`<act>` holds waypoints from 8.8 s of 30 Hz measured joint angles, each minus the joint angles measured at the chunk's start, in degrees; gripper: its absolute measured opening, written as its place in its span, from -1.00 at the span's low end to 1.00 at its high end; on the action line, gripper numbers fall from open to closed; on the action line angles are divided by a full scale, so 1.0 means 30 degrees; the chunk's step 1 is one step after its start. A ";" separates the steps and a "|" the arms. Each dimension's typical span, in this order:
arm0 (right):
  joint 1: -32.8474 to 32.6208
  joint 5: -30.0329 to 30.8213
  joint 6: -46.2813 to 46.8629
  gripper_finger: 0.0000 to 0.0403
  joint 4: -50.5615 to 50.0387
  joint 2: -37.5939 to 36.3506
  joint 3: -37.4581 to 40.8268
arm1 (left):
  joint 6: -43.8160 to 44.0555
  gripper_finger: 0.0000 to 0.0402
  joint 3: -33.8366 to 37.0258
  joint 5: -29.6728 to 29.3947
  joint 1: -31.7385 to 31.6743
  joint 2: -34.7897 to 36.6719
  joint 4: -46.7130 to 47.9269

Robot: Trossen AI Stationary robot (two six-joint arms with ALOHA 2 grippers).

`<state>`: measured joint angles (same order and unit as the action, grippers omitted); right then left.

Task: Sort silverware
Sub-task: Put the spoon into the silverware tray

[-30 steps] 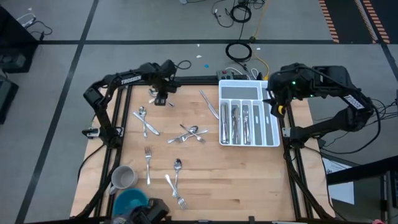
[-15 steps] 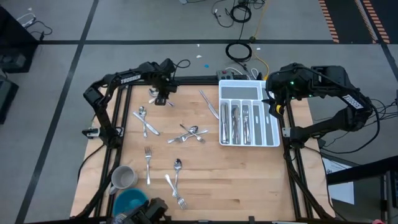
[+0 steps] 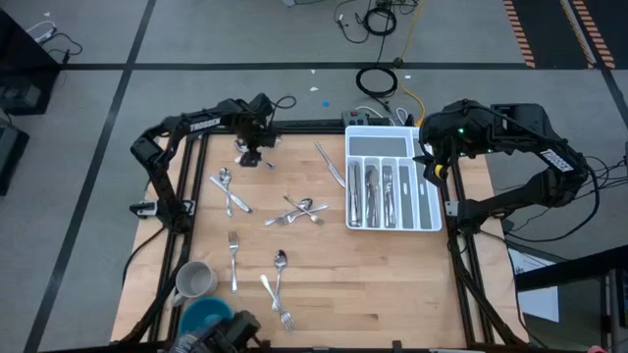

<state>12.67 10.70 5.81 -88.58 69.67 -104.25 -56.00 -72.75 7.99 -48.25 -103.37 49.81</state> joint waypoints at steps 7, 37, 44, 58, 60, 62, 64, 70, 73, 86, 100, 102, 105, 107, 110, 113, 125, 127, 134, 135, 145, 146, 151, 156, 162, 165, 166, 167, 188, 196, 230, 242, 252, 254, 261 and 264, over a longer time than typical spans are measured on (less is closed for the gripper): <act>0.0000 0.0016 0.0275 0.08 0.0009 0.0000 0.0000 | -0.0901 0.29 0.2179 -0.1665 0.0050 -0.0021 -0.1583; -0.0002 0.0503 0.0307 0.08 0.0712 0.0007 0.0000 | -0.3155 0.12 0.2370 -0.2012 -0.0417 -0.1636 -0.2856; -0.0001 0.0482 0.0550 0.08 0.1216 0.0007 0.0000 | -0.3646 -0.54 0.2388 -0.2196 -0.0409 -0.1676 -0.2716; -0.0005 0.0481 0.0825 0.08 0.1311 0.0007 0.0000 | -0.2965 -0.91 0.2539 -0.3115 -0.0101 -0.1022 -0.2628; -0.0001 0.0481 0.0722 0.08 0.1311 0.0007 0.0000 | -0.2947 -0.93 0.2563 -0.3345 -0.0013 -0.0755 -0.2340; -0.0007 0.0481 0.0594 0.08 0.1311 0.0007 0.0000 | -0.2940 -0.93 0.2543 -0.3396 0.0081 -0.0461 -0.1933; -0.0007 0.0481 0.0496 0.08 0.1311 0.0007 0.0000 | -0.2935 -0.93 0.2541 -0.3498 0.0209 -0.0260 -0.1583; -0.0003 0.0481 0.0421 0.08 0.1304 0.0007 0.0000 | -0.2459 -0.94 0.2504 -0.3601 0.0615 0.0593 -0.1795; -0.0004 0.0481 0.0414 0.08 0.1304 0.0007 0.0000 | -0.2452 -0.94 0.2504 -0.3593 0.0894 0.1031 -0.1804; -0.0007 0.0495 0.0195 0.08 0.1304 0.0007 0.0000 | -0.3963 -0.94 0.0828 -0.5684 0.4774 0.4602 -0.1554; -0.0006 0.0494 0.0377 0.08 0.1311 0.0007 0.0000 | -0.7645 -0.94 -0.6824 -0.4804 0.9588 0.1342 -0.3300; -0.0003 0.0488 0.0532 0.08 0.1305 0.0007 0.0000 | -0.8434 -0.94 -0.7982 -0.4903 0.9976 0.0203 -0.3480; -0.0001 0.0488 0.0788 0.08 0.1304 0.0007 0.0000 | -0.9505 -0.94 -0.9857 -0.5012 1.0573 -0.1709 -0.3417; -0.0007 0.0451 0.0885 0.08 0.1297 0.0007 0.0000 | -1.0125 -0.94 -1.1108 -0.5170 1.0970 -0.2928 -0.3357; -0.0007 0.0410 0.0919 0.08 0.1297 0.0007 0.0000 | -1.1839 -0.94 -1.2892 -0.5351 1.1629 -0.4648 -0.3177; -0.0007 0.0397 0.1048 0.08 0.1293 0.0007 0.0000 | -1.3251 -0.94 -1.4390 -0.5386 1.2328 -0.6287 -0.3064; -0.0007 0.0386 0.1350 0.08 0.1141 0.0007 0.0000 | -1.6012 -0.94 -1.6234 -0.5313 1.2967 -1.0586 -0.4790; -0.0007 0.0354 0.1346 0.08 0.1137 0.0007 0.0000 | -1.5981 -0.94 -1.6234 -0.5254 1.2974 -1.0867 -0.4384; -0.0007 0.0321 0.1346 0.08 0.1144 0.0000 0.0000 | -1.6946 -0.94 -1.6239 -0.5247 1.3162 -1.1450 -0.6147; -0.0007 0.0316 0.1346 0.08 0.1145 0.0000 0.0000 | -1.6972 -0.94 -1.6242 -0.5242 1.3238 -1.1503 -0.6175; -0.0007 0.0318 0.1281 0.08 0.1144 0.0000 0.0000 | -1.7085 -0.94 -1.6227 -0.4598 1.4077 -1.2579 -0.6391; -0.0007 0.0313 0.1281 0.08 0.1153 0.0000 0.0000 | -1.7088 -0.94 -1.6251 -0.4491 1.4196 -1.2655 -0.6777; -0.0007 0.0263 0.1274 0.08 0.1150 0.0000 0.0000 | -1.6850 -0.94 -1.6249 -0.3768 1.4510 -1.2972 -0.6545; -0.0007 -0.0171 0.1265 0.08 0.1129 0.0000 0.0000 | -1.6298 -0.94 -1.6234 -0.3622 1.4592 -1.3049 -0.6289; -0.0007 -0.0197 0.1283 0.08 0.0994 0.0000 0.0000 | -1.5959 -0.94 -1.6234 -0.3597 1.4592 -1.3041 -0.5912; -0.0007 -0.0204 0.1266 0.08 0.0767 0.0000 0.0000 | -1.5945 -0.94 -1.6234 -0.3571 1.4599 -1.3027 -0.5793; -0.0007 -0.0211 0.1148 0.08 0.0743 0.0000 0.0000 | -1.5929 -0.94 -1.6234 -0.3564 1.4606 -1.3027 -0.5848; -0.0007 -0.0211 0.1002 0.08 0.0728 0.0000 0.0000 | -1.5790 -0.91 -1.6234 -0.3554 1.4606 -1.3027 -0.5989; -0.0007 -0.0116 0.0012 0.42 0.0707 0.0000 0.0000 | -1.0186 -0.42 -1.6205 -0.6374 1.4789 -1.1802 -0.7942; -0.0011 0.0444 -0.0311 0.42 0.0699 0.0000 0.0000 | -0.0111 -0.41 -1.6227 -0.9256 1.4880 -0.7786 -0.5146; -0.0007 0.0915 0.1161 0.42 0.1233 0.0000 0.0007 | 2.4061 -0.41 0.3840 -0.2333 1.9076 0.8280 -0.3977; -0.0007 0.0765 0.1194 0.42 0.1486 0.0000 0.0007 | 2.5837 -0.41 0.9124 0.2409 1.7732 0.8218 -0.8318; -0.0007 0.0743 0.1354 0.42 0.1486 0.0000 0.0007 | 2.7559 -0.41 1.0861 0.4882 1.6407 0.7897 -1.2263; -0.0007 0.0653 0.1354 0.42 0.1486 0.0000 0.0007 | 2.7513 -0.41 1.0861 0.5289 1.6412 0.7614 -1.2403; -0.0007 0.0372 0.1354 0.42 0.1486 0.0000 0.0007 | 2.6904 -0.41 1.0854 0.5302 1.6914 0.6023 -1.3196; -0.0015 0.0372 0.1354 0.42 0.1486 0.0000 0.0007 | 2.6540 -0.41 1.0861 0.5259 1.7117 0.5382 -1.3182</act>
<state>12.62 11.81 9.87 -84.12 69.67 -104.22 23.62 -40.16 23.77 3.11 -87.23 10.26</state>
